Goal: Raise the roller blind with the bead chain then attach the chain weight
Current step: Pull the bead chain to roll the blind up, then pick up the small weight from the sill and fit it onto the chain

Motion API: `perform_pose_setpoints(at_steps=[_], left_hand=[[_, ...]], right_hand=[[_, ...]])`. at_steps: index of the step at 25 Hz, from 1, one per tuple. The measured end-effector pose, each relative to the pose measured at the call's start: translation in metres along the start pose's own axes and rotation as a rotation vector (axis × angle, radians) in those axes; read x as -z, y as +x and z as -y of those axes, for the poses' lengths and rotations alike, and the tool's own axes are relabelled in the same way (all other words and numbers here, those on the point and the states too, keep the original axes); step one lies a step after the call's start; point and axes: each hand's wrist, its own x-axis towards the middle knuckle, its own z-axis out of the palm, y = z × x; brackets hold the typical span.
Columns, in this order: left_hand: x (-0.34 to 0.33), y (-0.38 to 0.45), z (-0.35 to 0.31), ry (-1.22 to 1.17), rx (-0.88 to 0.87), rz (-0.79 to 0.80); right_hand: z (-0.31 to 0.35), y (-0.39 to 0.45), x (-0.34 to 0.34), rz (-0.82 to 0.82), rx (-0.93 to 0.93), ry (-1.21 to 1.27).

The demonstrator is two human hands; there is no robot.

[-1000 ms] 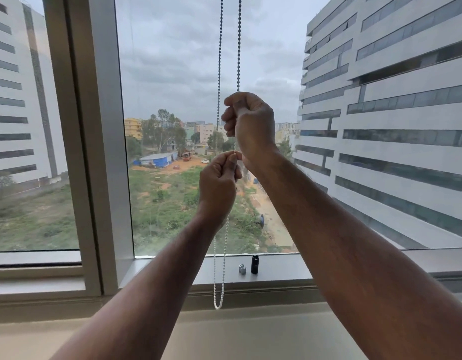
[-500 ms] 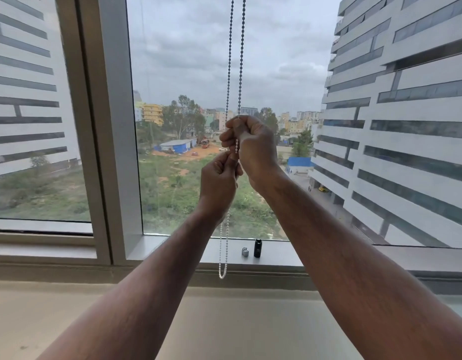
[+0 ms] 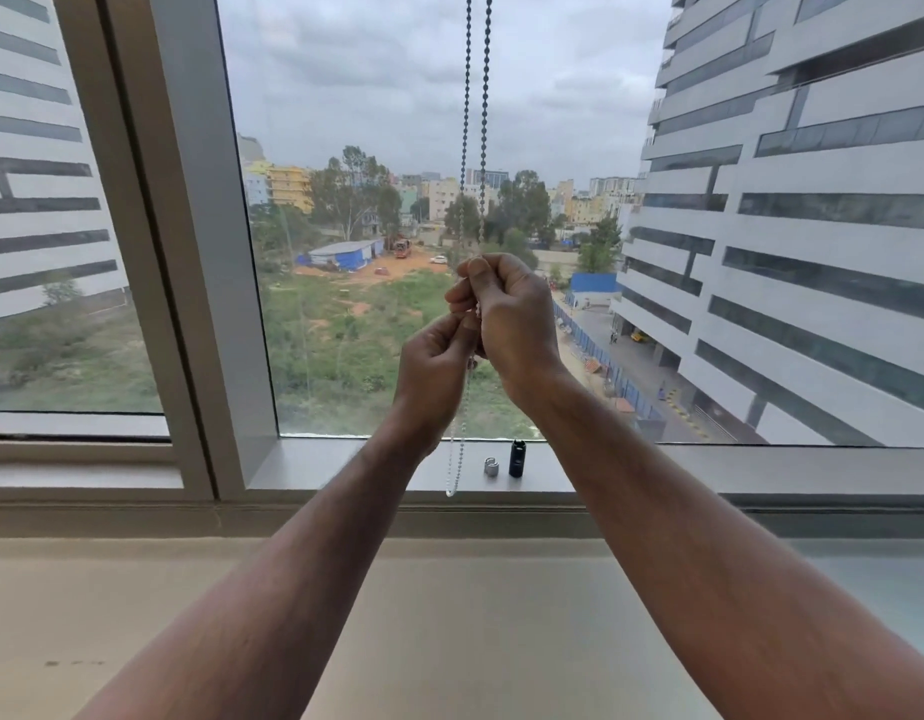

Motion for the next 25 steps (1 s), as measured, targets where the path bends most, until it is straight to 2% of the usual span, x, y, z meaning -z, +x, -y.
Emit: perform_pose_setpoints(at_steps=[3,6,8,10,12,14,17,20,25], left_hand=[[0.020,0.002,0.025,0.055,0.010,-0.038],[0.049,0.004,0.060,0.066,0.054,-0.147],[0.069,0.006,0.092,0.092,0.178,-0.228],[0.087,0.006,0.126,0.217,0.340,-0.250],[0.100,0.005,0.160,0.350,0.466,-0.192],[0.106,0.001,0.186,0.487,0.511,-0.091],[0.108,-0.003,0.209,0.703,0.469,0.062],[0.108,-0.007,0.222,0.874,0.362,0.209],[0.090,-0.009,0.231,0.824,0.303,0.343]], right_hand=[[-0.022,-0.007,0.000,-0.009,-0.021,0.004],[-0.042,-0.010,0.005,-0.023,-0.004,-0.065],[-0.060,-0.014,0.011,-0.042,-0.031,-0.060],[-0.083,-0.020,0.020,-0.088,-0.071,-0.079],[-0.110,-0.026,0.030,-0.145,-0.140,-0.159],[-0.138,-0.034,0.041,-0.211,-0.240,-0.263],[-0.176,-0.049,0.052,-0.282,-0.403,-0.430],[-0.204,-0.060,0.061,-0.327,-0.487,-0.578],[-0.233,-0.055,0.073,-0.310,-0.569,-0.718]])
